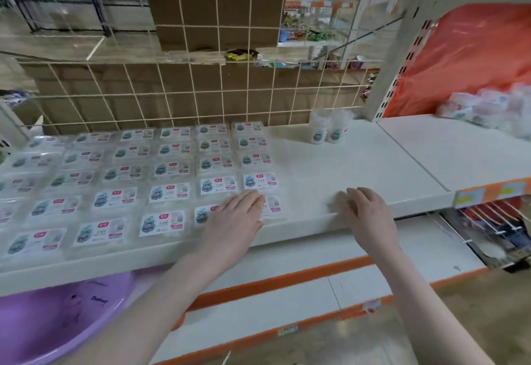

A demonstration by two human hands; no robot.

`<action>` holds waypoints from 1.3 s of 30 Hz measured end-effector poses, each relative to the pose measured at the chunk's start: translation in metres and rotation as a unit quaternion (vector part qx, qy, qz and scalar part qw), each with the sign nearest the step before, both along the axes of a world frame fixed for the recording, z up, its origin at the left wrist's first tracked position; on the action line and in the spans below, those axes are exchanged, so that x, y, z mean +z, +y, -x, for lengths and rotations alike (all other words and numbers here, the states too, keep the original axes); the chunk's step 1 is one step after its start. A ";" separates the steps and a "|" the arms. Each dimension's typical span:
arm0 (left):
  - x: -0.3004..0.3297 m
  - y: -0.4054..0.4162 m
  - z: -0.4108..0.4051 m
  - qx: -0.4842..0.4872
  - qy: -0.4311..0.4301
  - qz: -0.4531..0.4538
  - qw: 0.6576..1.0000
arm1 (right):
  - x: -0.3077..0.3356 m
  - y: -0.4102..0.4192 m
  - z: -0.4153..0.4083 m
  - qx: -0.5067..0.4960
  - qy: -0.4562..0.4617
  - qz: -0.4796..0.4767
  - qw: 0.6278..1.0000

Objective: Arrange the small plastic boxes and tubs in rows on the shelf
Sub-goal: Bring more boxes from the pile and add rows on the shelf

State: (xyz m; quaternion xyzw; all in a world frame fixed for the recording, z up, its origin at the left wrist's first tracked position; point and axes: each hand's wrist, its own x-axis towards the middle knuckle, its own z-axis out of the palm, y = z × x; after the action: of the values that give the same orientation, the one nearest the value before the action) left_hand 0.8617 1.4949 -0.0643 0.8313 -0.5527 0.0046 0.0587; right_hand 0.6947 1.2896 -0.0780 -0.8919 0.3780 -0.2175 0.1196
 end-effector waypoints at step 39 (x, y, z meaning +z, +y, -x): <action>0.034 -0.430 0.329 -0.080 0.046 0.109 0.990 | 0.021 -0.293 0.381 -0.194 -0.014 0.093 0.977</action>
State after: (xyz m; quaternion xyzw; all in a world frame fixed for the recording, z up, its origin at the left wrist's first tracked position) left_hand 0.5327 1.0653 -0.0305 0.7723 -0.6104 0.0224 0.1746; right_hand 0.3138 0.9961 -0.0567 -0.8059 0.5200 -0.2829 -0.0028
